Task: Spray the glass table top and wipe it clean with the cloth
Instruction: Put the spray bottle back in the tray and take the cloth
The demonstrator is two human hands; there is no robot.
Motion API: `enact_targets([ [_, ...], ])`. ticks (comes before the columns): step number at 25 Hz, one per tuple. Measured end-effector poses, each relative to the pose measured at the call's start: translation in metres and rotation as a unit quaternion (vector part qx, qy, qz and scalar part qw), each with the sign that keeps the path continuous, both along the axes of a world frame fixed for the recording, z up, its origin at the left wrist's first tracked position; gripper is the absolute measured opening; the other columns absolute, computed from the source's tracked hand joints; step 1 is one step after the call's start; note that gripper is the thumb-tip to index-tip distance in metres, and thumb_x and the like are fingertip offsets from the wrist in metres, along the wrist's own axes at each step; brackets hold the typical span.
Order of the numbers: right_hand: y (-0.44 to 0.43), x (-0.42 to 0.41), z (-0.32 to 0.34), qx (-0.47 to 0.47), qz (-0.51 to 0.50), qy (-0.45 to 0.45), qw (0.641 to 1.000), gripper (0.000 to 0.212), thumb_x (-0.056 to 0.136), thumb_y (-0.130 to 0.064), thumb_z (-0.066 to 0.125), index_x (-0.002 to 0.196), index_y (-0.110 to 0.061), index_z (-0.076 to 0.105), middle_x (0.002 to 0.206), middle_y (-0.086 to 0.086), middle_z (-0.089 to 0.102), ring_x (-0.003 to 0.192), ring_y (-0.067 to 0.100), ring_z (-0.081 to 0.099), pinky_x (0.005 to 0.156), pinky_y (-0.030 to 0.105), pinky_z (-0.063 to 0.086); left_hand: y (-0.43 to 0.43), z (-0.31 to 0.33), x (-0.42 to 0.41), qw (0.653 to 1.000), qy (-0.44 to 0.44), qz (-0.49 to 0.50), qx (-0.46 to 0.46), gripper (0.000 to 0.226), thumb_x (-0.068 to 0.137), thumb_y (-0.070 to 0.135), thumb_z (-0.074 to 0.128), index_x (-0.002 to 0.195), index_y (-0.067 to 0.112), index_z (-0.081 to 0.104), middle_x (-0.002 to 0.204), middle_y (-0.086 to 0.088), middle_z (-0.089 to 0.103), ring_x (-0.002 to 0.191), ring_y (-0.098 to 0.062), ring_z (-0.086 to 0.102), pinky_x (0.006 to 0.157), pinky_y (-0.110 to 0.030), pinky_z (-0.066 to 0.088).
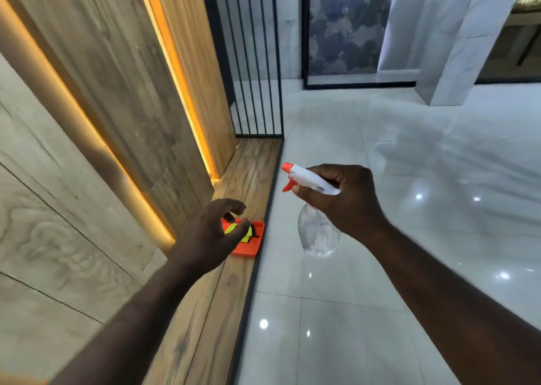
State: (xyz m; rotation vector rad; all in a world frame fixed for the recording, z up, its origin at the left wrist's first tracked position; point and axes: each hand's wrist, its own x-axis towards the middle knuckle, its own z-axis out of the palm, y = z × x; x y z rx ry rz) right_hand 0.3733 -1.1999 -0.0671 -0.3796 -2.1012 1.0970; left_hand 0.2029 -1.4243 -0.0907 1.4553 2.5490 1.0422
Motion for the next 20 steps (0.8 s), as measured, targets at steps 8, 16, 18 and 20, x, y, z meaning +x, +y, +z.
enact_targets([
  [8, 0.127, -0.217, -0.058, -0.052, 0.016, -0.035, 0.998, 0.018, 0.088, -0.030, 0.092, 0.105, -0.025, 0.089, 0.095, -0.012, 0.085, 0.081, 0.007, 0.078, 0.076, 0.035, 0.061, 0.089, -0.065, -0.194, 0.993, -0.057, 0.101, 0.012, 0.032, 0.095, 0.041, 0.069, 0.121, 0.023, 0.070, 0.104, 0.016, 0.065, 0.096, 0.001, 0.064, 0.081, -0.036, 0.060],
  [16, 0.193, -0.423, -0.134, -0.079, 0.125, -0.195, 0.970, 0.033, 0.094, -0.007, 0.081, 0.114, -0.033, 0.087, 0.102, -0.018, 0.084, 0.099, 0.000, 0.079, 0.093, 0.031, 0.062, 0.143, -0.118, -0.383, 0.969, -0.115, 0.218, 0.002, 0.028, 0.094, 0.031, 0.076, 0.119, 0.019, 0.073, 0.105, 0.013, 0.068, 0.093, 0.004, 0.064, 0.081, -0.033, 0.058],
  [18, 0.207, -0.477, -0.156, -0.081, 0.146, -0.229, 0.959, 0.028, 0.095, -0.018, 0.082, 0.116, -0.035, 0.086, 0.106, -0.018, 0.084, 0.104, 0.001, 0.078, 0.098, 0.035, 0.063, 0.155, -0.139, -0.411, 0.953, -0.146, 0.266, 0.019, 0.024, 0.092, 0.027, 0.078, 0.114, 0.018, 0.075, 0.104, 0.010, 0.071, 0.088, 0.005, 0.063, 0.079, -0.031, 0.055],
  [20, 0.219, -0.535, -0.180, -0.072, 0.186, -0.270, 0.942, 0.026, 0.090, -0.037, 0.081, 0.116, -0.041, 0.085, 0.105, -0.017, 0.084, 0.103, 0.001, 0.078, 0.097, 0.039, 0.063, 0.173, -0.169, -0.432, 0.929, -0.184, 0.321, 0.014, 0.022, 0.091, 0.027, 0.078, 0.111, 0.020, 0.076, 0.103, 0.009, 0.072, 0.085, 0.006, 0.063, 0.078, -0.026, 0.053],
])
